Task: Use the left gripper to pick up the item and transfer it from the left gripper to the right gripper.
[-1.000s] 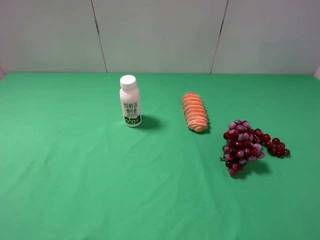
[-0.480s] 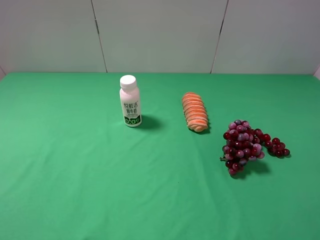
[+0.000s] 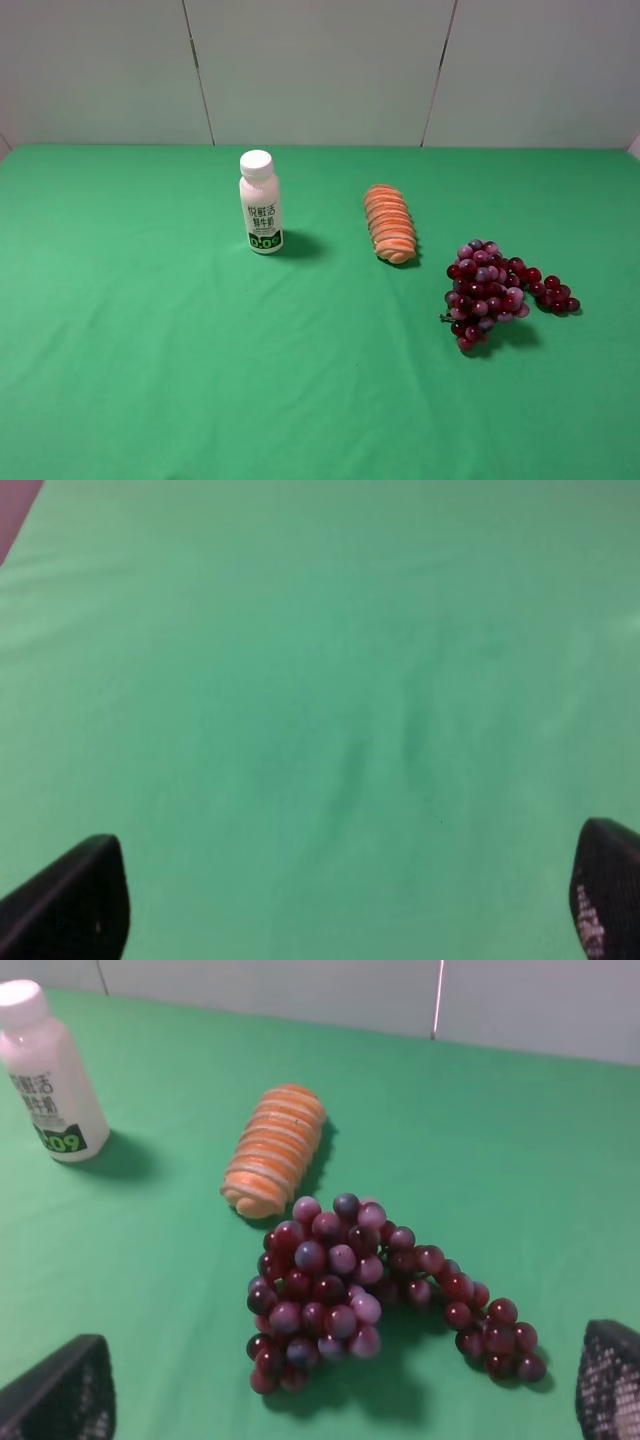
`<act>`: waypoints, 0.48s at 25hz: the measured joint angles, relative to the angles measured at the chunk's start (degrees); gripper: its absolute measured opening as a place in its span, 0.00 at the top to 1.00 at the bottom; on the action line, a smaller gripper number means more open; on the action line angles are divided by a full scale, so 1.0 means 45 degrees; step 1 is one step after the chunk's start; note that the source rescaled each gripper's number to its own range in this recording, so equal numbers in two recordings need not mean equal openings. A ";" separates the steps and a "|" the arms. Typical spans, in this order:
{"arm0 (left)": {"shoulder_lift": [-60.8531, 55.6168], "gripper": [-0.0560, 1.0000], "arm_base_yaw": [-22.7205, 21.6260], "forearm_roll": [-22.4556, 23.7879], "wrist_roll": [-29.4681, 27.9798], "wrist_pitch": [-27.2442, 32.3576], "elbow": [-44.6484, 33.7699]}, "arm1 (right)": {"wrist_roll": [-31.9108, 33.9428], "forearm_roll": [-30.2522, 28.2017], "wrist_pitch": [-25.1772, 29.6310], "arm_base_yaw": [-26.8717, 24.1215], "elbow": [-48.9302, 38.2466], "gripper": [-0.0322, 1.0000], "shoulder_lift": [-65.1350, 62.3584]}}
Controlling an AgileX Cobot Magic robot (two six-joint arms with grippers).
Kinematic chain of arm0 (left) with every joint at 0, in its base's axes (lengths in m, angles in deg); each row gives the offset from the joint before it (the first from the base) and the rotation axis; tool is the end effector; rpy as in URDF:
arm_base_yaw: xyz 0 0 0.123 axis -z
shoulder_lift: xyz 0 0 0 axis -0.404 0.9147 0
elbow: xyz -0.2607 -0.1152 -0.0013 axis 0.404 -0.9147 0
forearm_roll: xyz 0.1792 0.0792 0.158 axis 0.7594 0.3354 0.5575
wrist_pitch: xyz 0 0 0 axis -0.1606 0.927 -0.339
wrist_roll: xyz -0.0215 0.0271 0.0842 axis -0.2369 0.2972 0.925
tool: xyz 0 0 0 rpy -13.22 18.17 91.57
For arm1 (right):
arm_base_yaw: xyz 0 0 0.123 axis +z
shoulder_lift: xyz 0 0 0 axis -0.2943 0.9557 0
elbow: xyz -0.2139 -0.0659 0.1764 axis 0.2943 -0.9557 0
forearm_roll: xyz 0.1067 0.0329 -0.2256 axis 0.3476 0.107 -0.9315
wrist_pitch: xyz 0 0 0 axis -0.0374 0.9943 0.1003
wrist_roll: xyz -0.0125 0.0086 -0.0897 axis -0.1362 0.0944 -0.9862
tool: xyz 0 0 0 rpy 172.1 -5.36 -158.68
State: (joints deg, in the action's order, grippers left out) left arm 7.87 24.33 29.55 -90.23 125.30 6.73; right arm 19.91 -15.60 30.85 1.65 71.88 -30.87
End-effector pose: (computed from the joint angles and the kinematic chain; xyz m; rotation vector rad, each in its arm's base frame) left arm -0.0036 0.0076 0.2718 -0.1425 2.0573 0.0205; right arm -0.0047 -0.0010 0.2798 -0.3026 1.9913 0.2343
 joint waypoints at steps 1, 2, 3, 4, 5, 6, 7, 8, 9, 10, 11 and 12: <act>0.0000 0.19 0.0000 0.0000 0.0000 0.0000 0.0000 | 0.0006 0.0000 -0.0040 0.0000 0.0000 0.00 0.0000; 0.0000 0.19 0.0000 0.0000 0.0000 0.0000 0.0000 | 0.0031 0.0000 -0.0058 0.0000 0.0000 0.00 0.0000; 0.0000 0.19 0.0000 0.0000 0.0000 0.0000 0.0000 | 0.0032 0.0000 -0.0081 0.0000 0.0000 0.00 0.0000; 0.0000 0.19 0.0000 0.0000 0.0000 0.0000 0.0000 | 0.0032 0.0000 -0.0096 0.0000 0.0000 0.00 0.0000; 0.0000 0.19 0.0000 0.0000 0.0000 0.0000 0.0000 | 0.0032 0.0000 -0.0122 0.0000 0.0000 0.00 0.0000; 0.0000 0.19 0.0000 0.0000 0.0000 0.0000 0.0000 | 0.0040 0.0012 -0.0136 0.0000 0.0000 0.00 0.0000; 0.0000 0.19 0.0000 0.0000 0.0000 0.0000 0.0000 | 0.0040 0.0012 -0.0136 0.0000 0.0000 0.00 0.0000; 0.0000 0.19 0.0000 0.0000 0.0000 0.0000 0.0000 | 0.0040 0.0012 -0.0136 0.0000 0.0000 0.00 0.0000; 0.0000 0.19 0.0000 0.0000 0.0000 0.0000 0.0000 | 0.0040 0.0012 -0.0136 0.0000 0.0000 0.00 0.0000; 0.0000 0.19 0.0000 0.0000 0.0000 0.0000 0.0000 | 0.0040 0.0012 -0.0136 0.0000 0.0000 0.00 0.0000; 0.0000 0.19 0.0000 0.0000 0.0000 0.0000 0.0000 | 0.0040 0.0012 -0.0136 -0.0032 0.0000 0.00 0.0000; 0.0000 0.19 0.0000 0.0000 0.0000 0.0000 0.0000 | 0.0040 0.0024 -0.0136 -0.0132 0.0000 0.00 0.0000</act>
State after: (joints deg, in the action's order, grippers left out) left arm 7.87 24.33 29.55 -90.23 125.30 6.73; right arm 20.09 -15.50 30.24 1.06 71.88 -30.87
